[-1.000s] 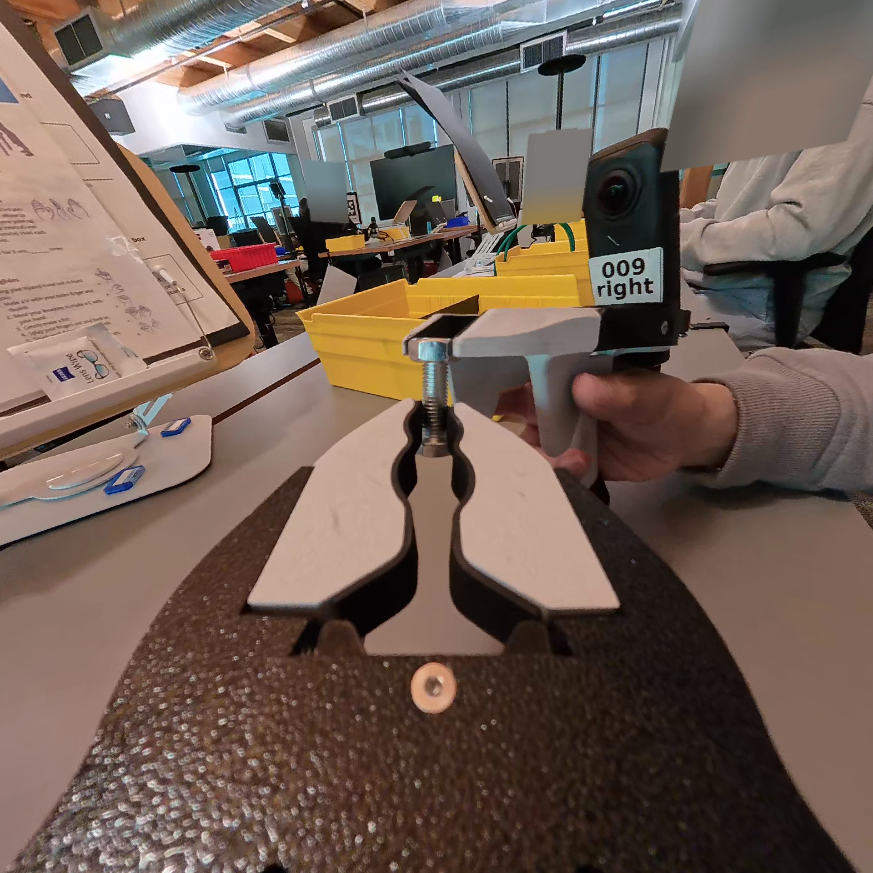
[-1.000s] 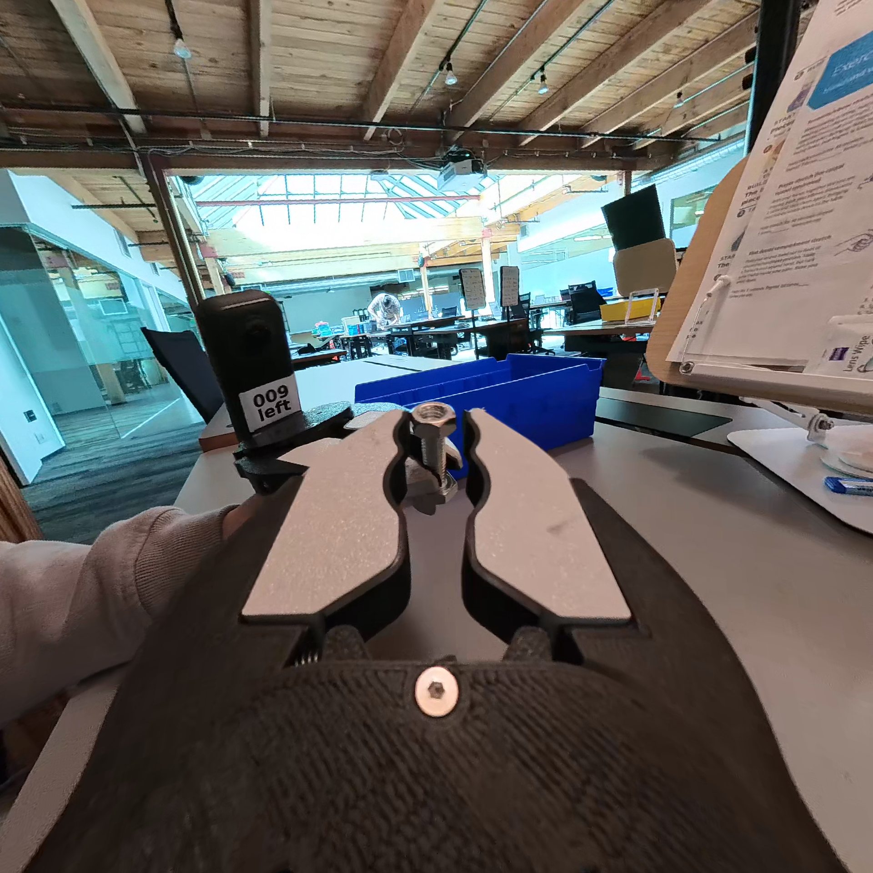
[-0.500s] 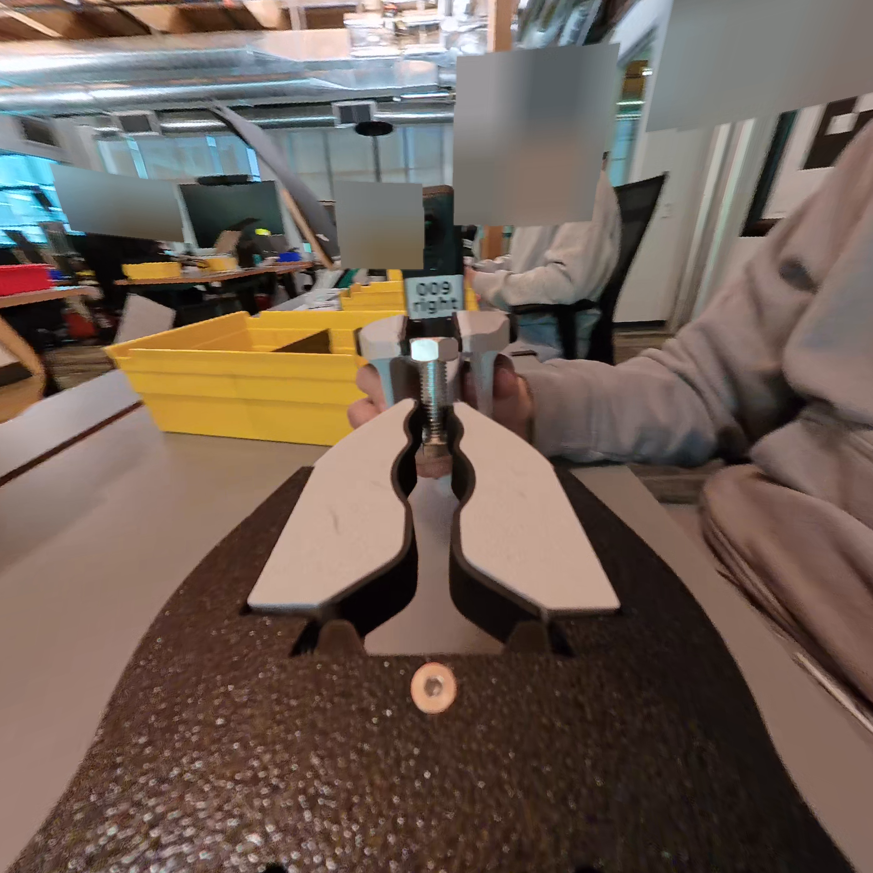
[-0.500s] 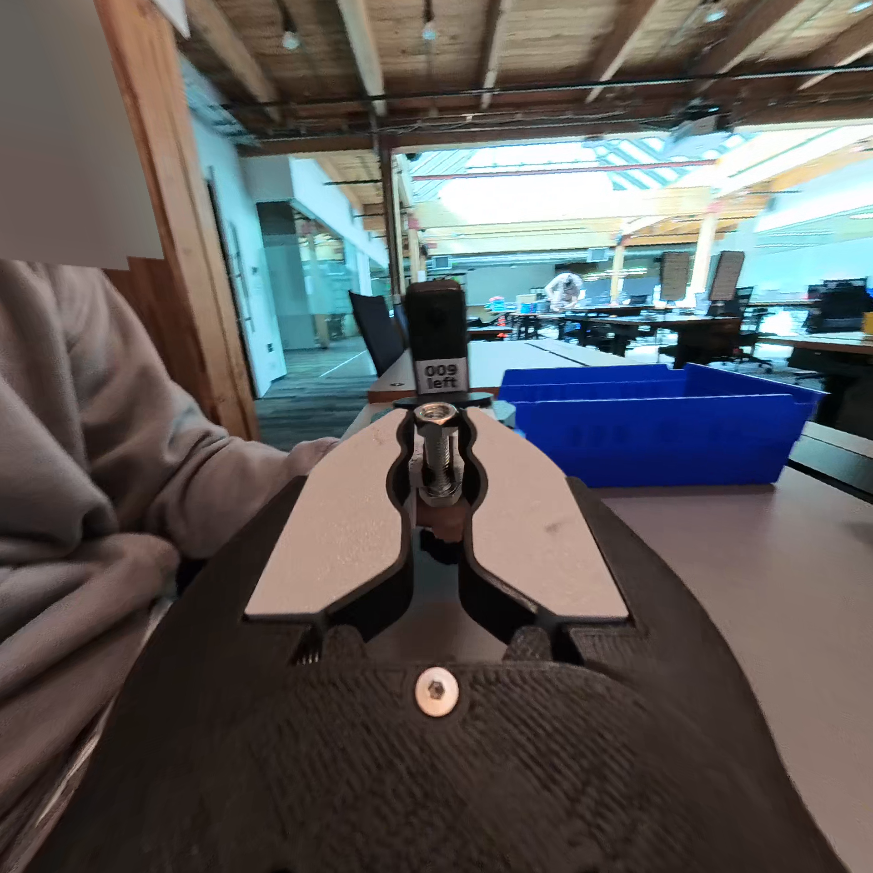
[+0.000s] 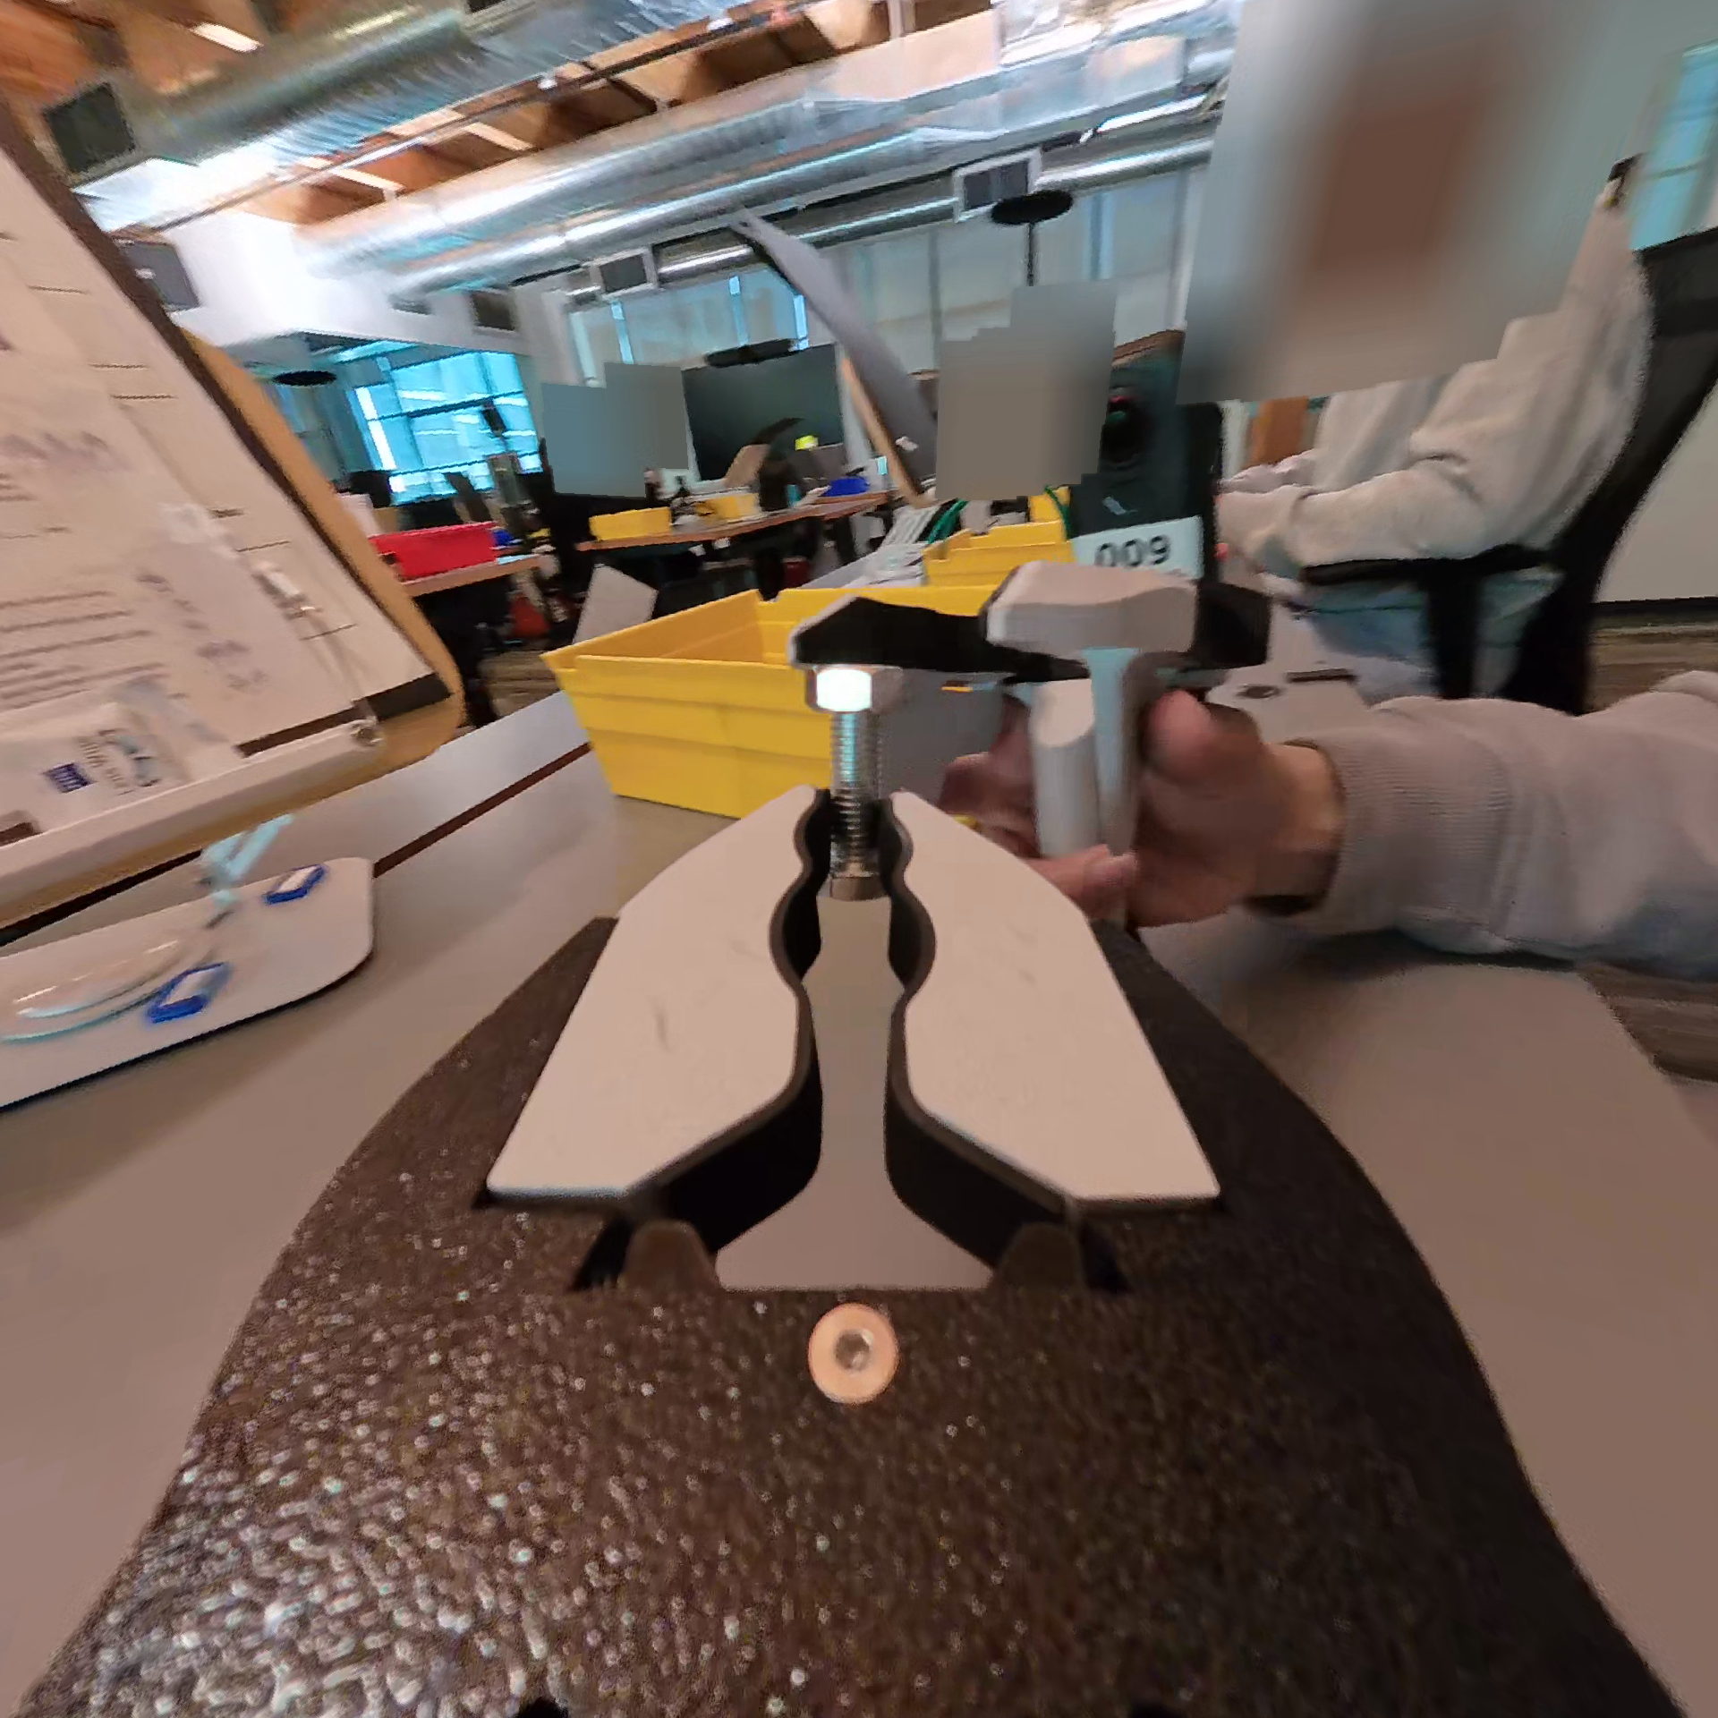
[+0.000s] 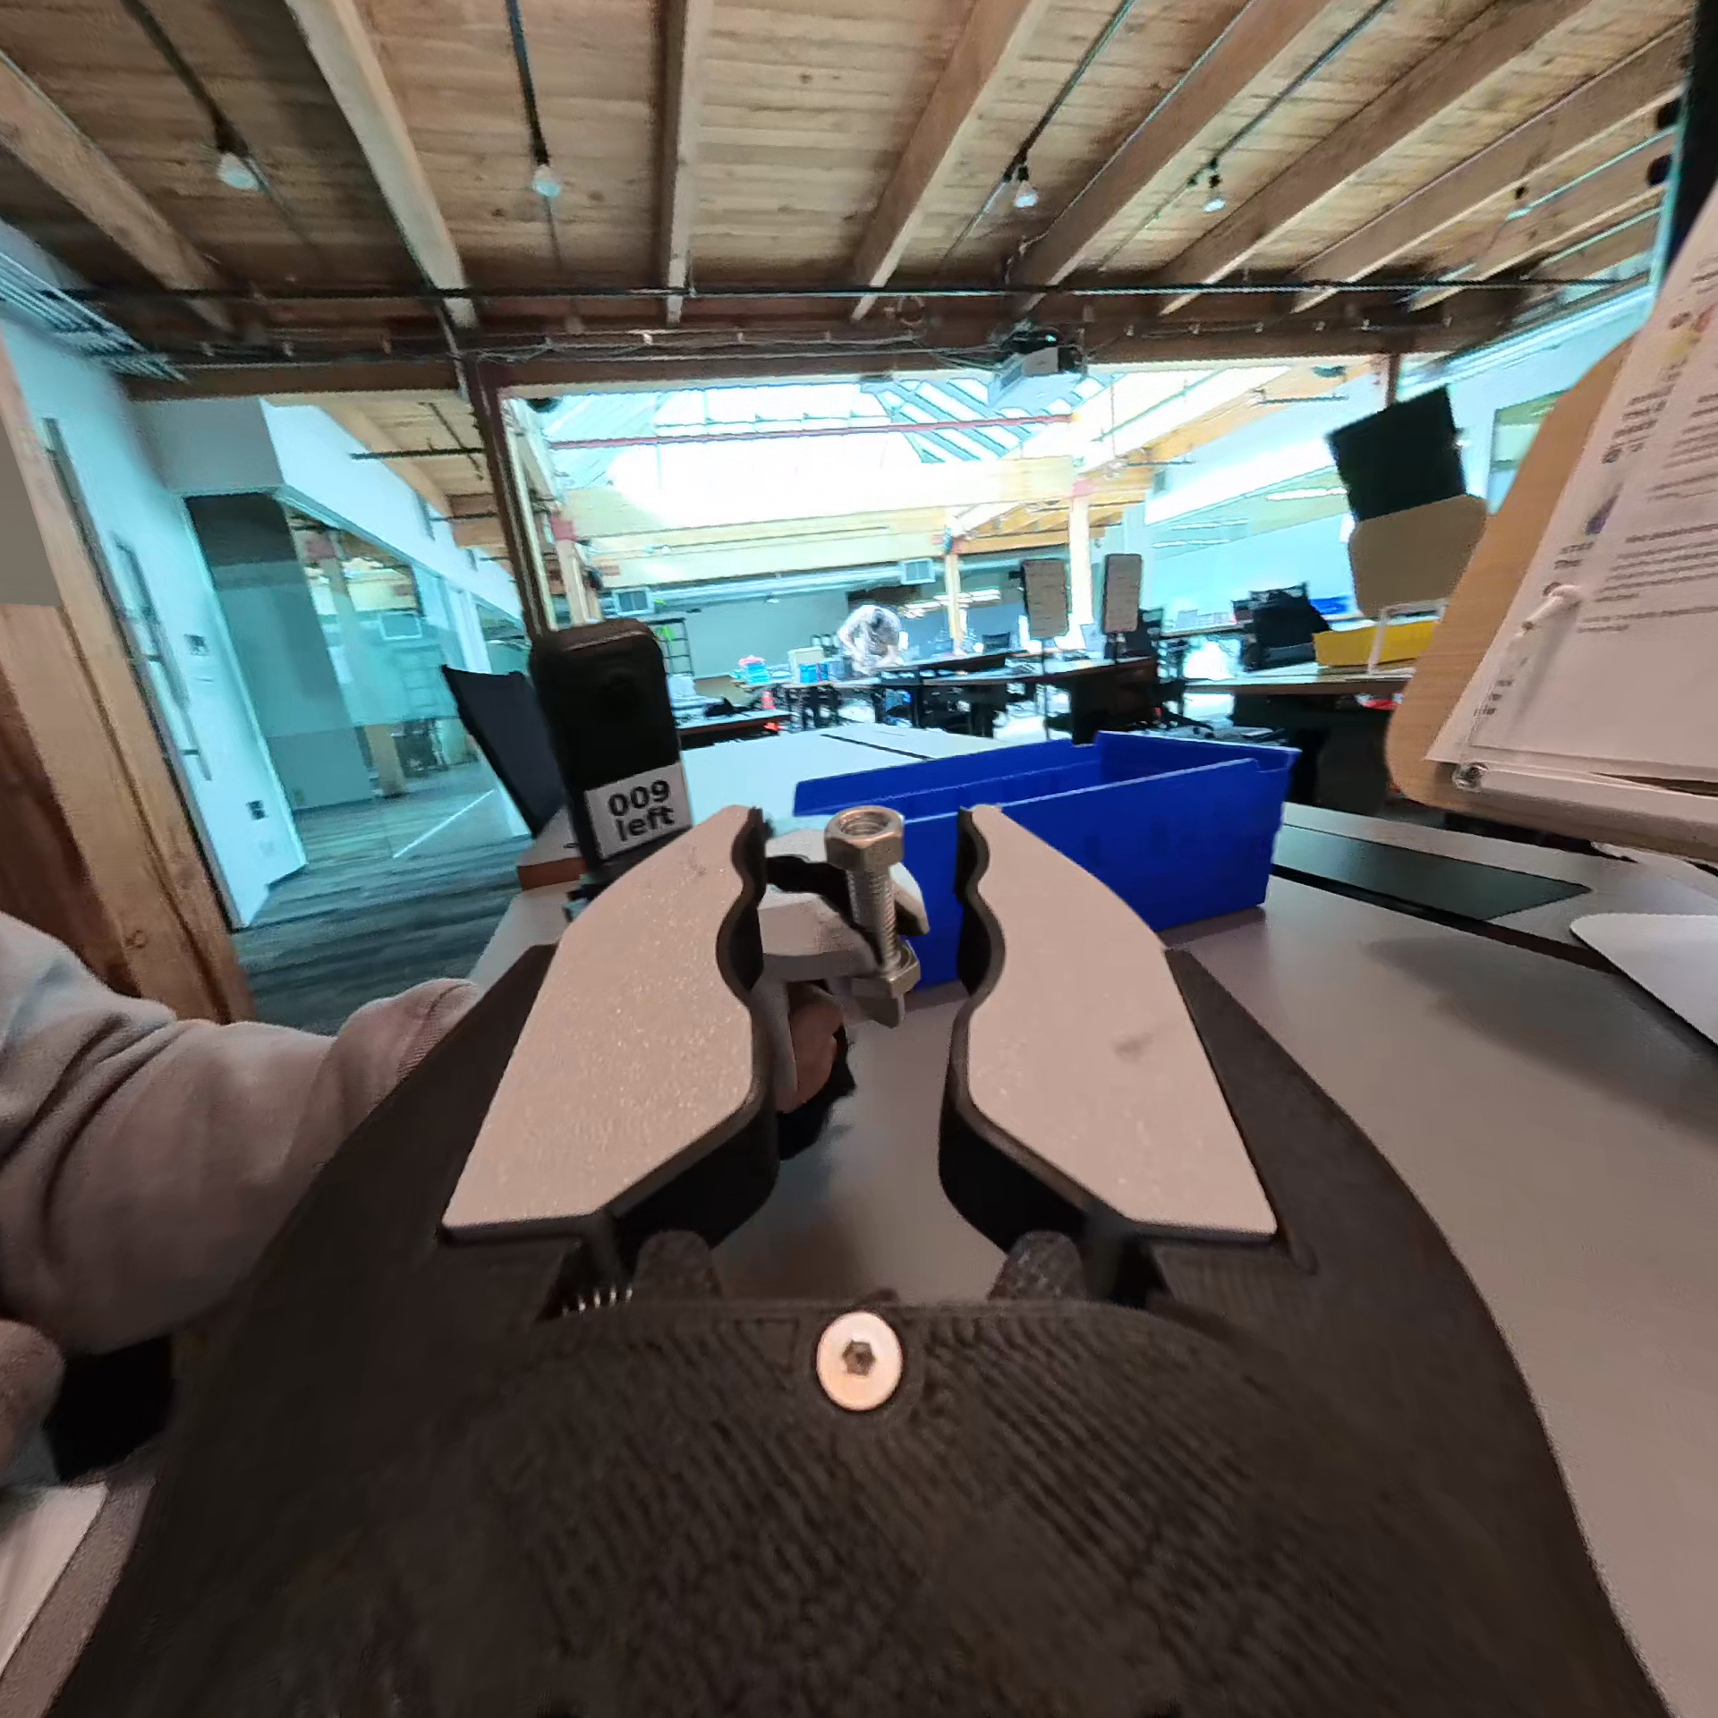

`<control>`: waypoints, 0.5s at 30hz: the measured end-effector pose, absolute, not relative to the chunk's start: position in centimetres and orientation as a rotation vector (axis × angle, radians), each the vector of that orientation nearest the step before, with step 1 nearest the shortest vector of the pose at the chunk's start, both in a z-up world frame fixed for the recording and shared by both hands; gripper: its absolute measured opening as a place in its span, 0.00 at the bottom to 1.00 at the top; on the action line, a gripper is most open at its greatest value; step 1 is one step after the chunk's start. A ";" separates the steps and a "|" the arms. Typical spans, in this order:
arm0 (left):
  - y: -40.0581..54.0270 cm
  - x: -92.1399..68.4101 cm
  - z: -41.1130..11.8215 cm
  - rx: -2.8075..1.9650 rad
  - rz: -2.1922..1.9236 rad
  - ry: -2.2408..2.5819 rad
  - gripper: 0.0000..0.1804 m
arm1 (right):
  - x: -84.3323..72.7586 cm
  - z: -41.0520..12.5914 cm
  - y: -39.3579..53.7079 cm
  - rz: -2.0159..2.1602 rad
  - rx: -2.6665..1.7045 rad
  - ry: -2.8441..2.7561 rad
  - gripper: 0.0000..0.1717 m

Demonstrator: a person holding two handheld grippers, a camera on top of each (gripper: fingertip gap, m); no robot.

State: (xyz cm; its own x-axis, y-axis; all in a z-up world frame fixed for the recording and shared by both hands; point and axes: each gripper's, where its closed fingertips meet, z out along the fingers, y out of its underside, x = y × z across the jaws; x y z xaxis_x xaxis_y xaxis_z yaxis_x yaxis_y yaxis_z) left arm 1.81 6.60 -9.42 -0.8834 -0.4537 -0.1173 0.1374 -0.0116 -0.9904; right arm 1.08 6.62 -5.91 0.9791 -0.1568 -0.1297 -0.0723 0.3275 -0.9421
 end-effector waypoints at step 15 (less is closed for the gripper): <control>6.3 1.9 -10.1 -0.306 -1.870 1.907 0.05 | 1.5 -7.5 7.9 -0.248 -1.389 0.179 0.10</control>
State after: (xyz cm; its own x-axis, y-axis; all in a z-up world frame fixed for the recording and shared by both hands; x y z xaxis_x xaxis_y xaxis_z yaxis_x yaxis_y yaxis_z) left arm 1.86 6.26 -10.10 -0.8745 -0.4578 -0.1604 0.1512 0.0570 -0.9869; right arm 1.50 7.92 -7.52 0.9605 -0.2775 0.0207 0.0679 0.1613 -0.9846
